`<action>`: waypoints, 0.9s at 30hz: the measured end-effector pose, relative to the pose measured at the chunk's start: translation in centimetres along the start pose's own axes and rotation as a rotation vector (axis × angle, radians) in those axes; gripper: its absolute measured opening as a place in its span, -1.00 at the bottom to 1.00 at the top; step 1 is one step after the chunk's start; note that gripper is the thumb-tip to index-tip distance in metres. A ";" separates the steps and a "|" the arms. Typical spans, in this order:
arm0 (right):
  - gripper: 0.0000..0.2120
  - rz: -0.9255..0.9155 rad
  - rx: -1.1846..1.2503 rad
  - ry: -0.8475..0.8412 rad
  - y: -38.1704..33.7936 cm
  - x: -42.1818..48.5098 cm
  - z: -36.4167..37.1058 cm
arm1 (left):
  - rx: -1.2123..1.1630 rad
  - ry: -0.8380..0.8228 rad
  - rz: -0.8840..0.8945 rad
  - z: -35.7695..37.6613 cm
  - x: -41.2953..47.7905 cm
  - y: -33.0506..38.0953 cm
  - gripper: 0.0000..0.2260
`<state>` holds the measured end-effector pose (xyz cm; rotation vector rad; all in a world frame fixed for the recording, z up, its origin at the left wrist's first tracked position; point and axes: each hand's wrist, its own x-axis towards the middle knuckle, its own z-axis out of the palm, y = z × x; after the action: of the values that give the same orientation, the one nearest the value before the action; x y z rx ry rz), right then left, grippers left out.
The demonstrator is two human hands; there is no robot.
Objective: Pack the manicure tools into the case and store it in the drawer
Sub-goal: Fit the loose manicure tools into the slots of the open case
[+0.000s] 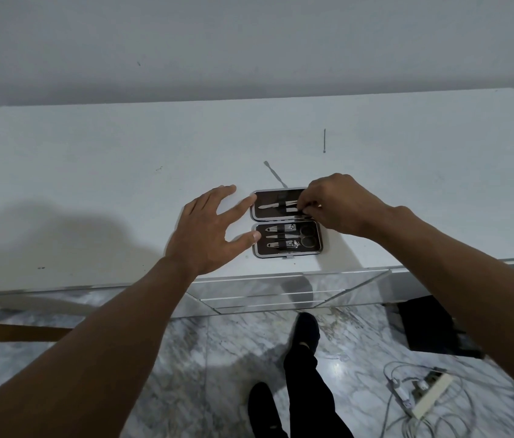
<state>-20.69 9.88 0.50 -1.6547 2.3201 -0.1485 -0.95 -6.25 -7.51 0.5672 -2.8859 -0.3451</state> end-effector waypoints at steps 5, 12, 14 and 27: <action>-0.80 -0.022 0.034 0.026 0.1 0.1 0.5 | -0.002 0.002 -0.001 0.0 0.0 0.0 -0.43; -0.81 -0.019 0.089 0.077 -0.7 1.0 1.5 | -0.001 -0.002 -0.010 -0.1 0.1 0.2 -0.43; -0.81 -0.012 0.101 0.071 -0.8 1.2 1.7 | -0.003 0.000 -0.009 -0.1 0.1 0.1 -0.43; -0.81 0.019 0.013 0.039 0.1 0.4 1.0 | 0.007 -0.003 -0.008 -0.1 0.1 0.1 -0.42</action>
<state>-20.63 9.65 -0.52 -1.6369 2.3578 -0.1932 -1.07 -6.26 -7.39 0.5798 -2.8894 -0.3370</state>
